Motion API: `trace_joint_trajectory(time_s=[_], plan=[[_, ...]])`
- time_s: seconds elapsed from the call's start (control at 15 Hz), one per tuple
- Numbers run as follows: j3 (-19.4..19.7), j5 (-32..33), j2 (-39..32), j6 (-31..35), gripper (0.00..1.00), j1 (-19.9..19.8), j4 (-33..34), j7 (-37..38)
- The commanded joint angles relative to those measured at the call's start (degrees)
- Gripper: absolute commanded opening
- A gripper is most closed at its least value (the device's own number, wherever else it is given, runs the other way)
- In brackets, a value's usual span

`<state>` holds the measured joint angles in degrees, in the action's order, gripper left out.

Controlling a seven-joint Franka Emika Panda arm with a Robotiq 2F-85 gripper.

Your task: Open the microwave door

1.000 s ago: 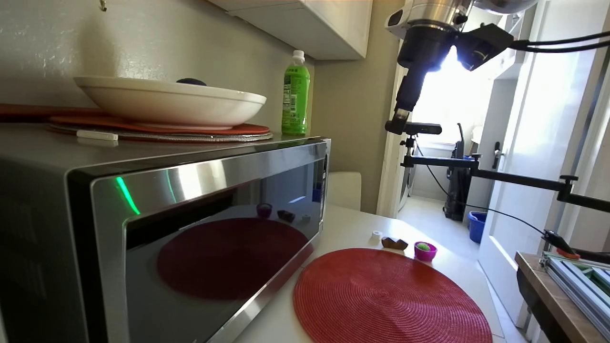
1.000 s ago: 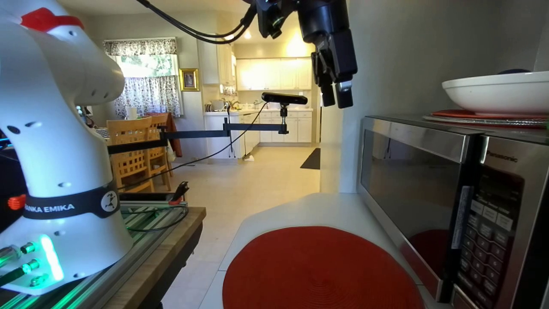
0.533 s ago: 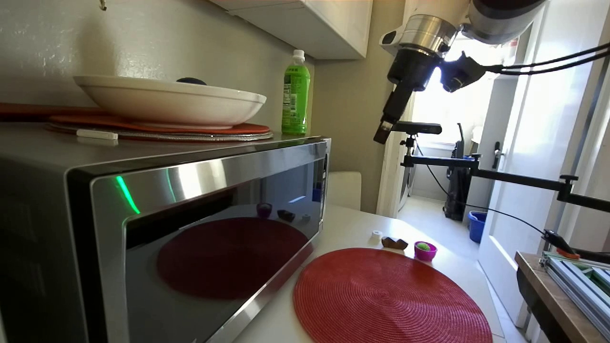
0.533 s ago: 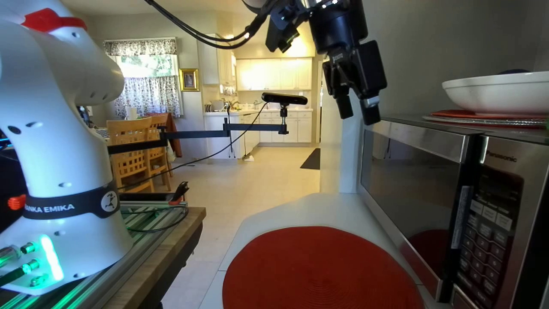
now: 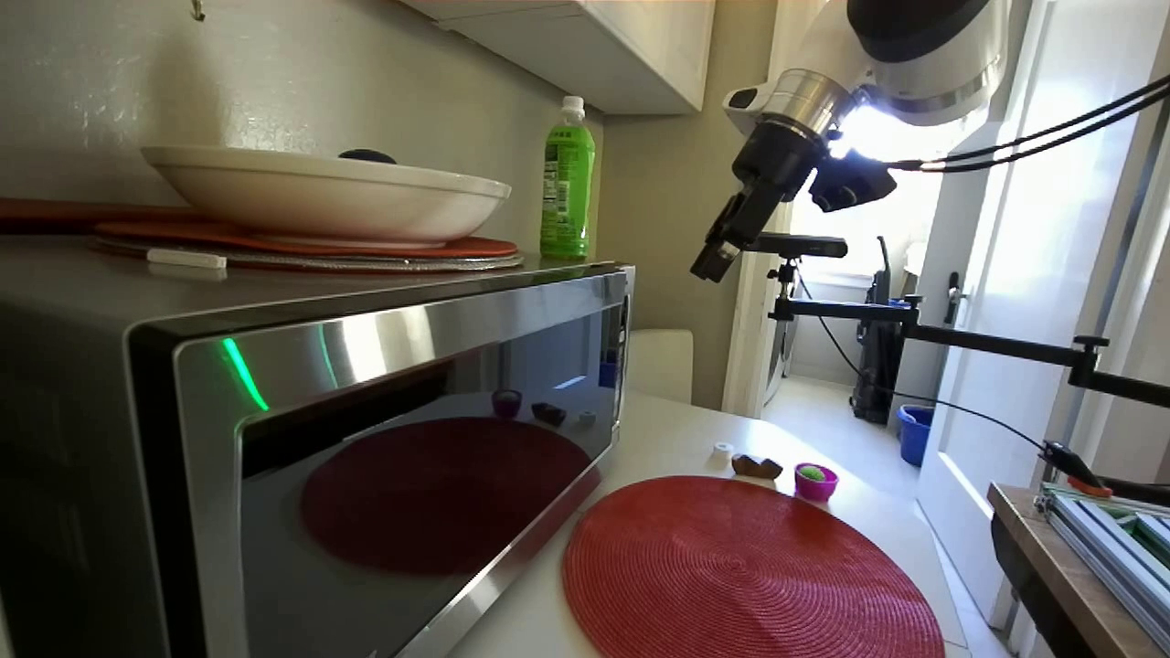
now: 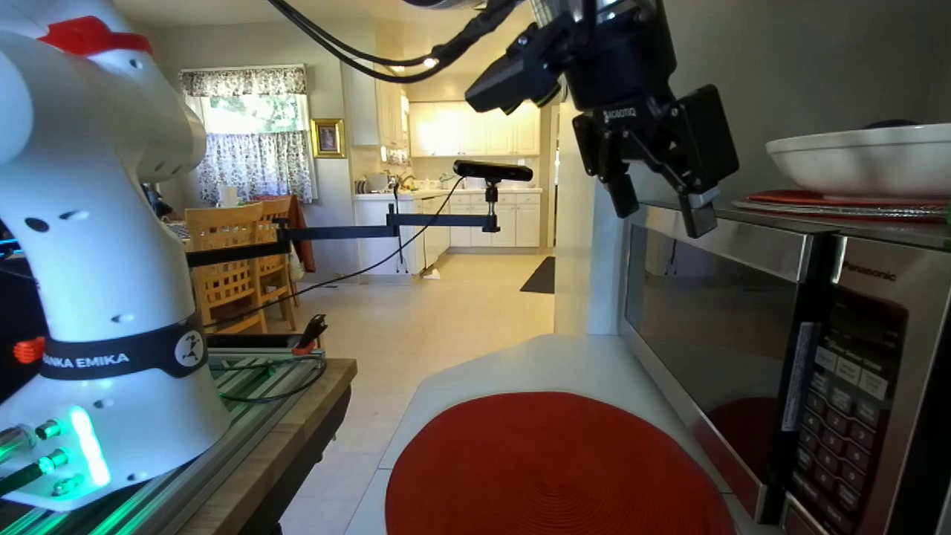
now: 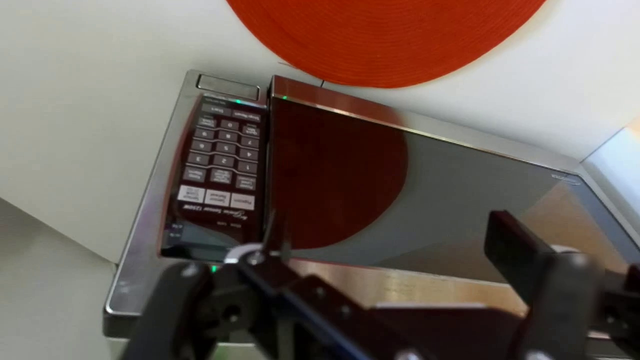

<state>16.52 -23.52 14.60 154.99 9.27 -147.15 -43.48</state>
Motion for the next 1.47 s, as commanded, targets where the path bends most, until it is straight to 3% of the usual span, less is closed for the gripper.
trace_joint_trajectory(time_s=[0.0, 0.27, 0.53, 0.93, 1.4], plan=[[4.1, -7.5, -2.8, 2.5, 1.00, 4.2, 1.6, -11.9], [6.4, -13.1, -7.3, 5.4, 1.00, 6.5, 4.4, -20.6], [7.3, -22.6, -11.0, 6.7, 1.00, 8.5, 7.8, -31.0], [6.3, -34.0, -16.3, 5.7, 1.00, 8.0, 12.7, -41.6], [5.8, -42.4, -20.3, 4.1, 1.00, 7.1, 15.6, -50.1]])
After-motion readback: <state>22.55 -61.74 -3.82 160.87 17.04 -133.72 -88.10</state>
